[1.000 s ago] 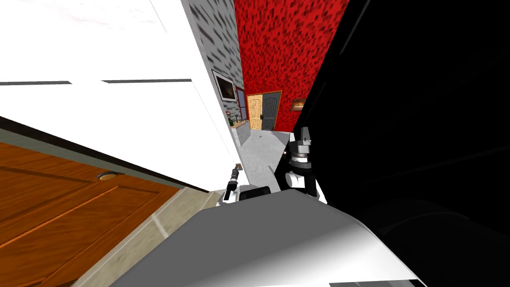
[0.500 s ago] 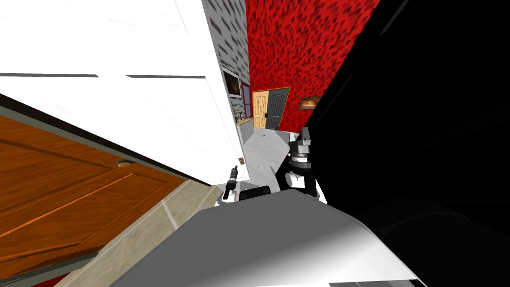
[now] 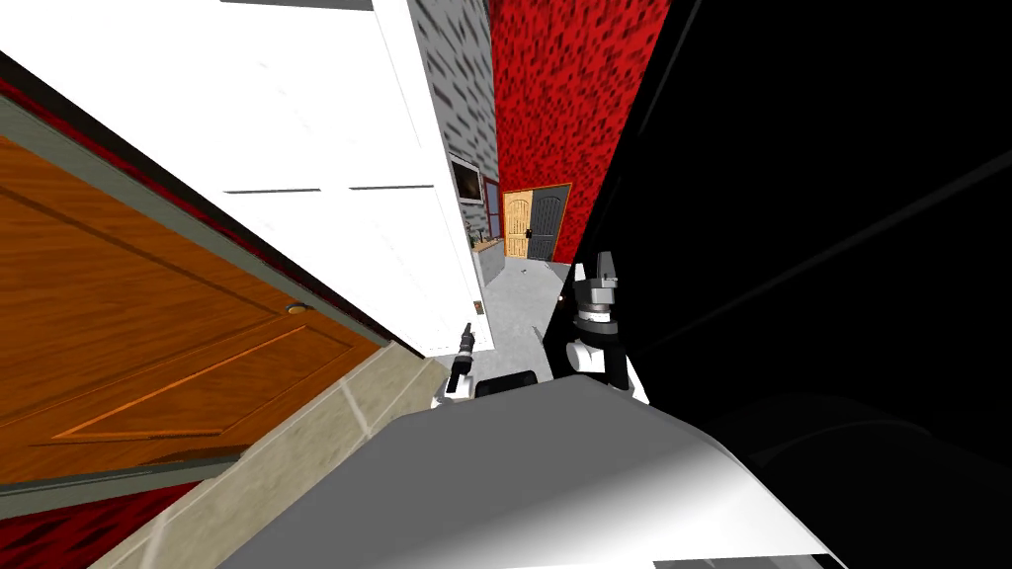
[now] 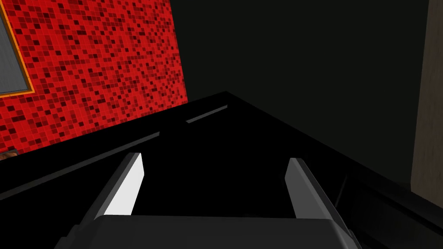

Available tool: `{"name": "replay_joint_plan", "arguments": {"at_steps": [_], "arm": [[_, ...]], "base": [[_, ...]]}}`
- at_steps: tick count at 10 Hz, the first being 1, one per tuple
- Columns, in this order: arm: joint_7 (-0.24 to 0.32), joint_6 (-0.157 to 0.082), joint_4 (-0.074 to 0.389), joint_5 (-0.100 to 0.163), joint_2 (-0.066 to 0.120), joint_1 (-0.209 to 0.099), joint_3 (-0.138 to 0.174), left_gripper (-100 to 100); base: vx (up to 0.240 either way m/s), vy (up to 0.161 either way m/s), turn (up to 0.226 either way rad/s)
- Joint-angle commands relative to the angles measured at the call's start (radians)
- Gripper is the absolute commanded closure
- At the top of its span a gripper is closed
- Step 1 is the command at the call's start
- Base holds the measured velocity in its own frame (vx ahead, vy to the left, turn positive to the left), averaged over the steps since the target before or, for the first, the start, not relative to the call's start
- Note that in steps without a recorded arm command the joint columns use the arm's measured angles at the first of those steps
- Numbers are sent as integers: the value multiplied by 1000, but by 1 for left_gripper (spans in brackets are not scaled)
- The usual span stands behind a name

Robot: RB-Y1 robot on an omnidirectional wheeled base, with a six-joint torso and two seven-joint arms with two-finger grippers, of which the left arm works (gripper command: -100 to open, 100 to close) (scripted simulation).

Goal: Push the door open

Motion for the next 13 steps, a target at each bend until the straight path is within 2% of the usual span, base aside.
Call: {"name": "replay_joint_plan", "arguments": {"at_steps": [1, 5, 7, 9, 10, 11, 13], "arm": [[-4, -6, 4, 1, 14, -1, 3, -100], [-10, -18, 10, 3, 19, -2, 10, -100], [-14, -24, 14, 4, 14, -2, 13, -100], [-18, -31, 18, 5, -2, -3, 17, -100], [-16, -26, 13, 5, 4, -1, 15, -100], [-16, -26, 13, 5, 4, -1, 15, 100], [-16, -26, 13, 5, 4, -1, 15, 100]], "base": [[93, -11, -25], [222, 4, -20], [216, -22, -19], [230, -33, -24], [98, -9, 3], [-21, -2, 6], [-31, 4, -10]]}}
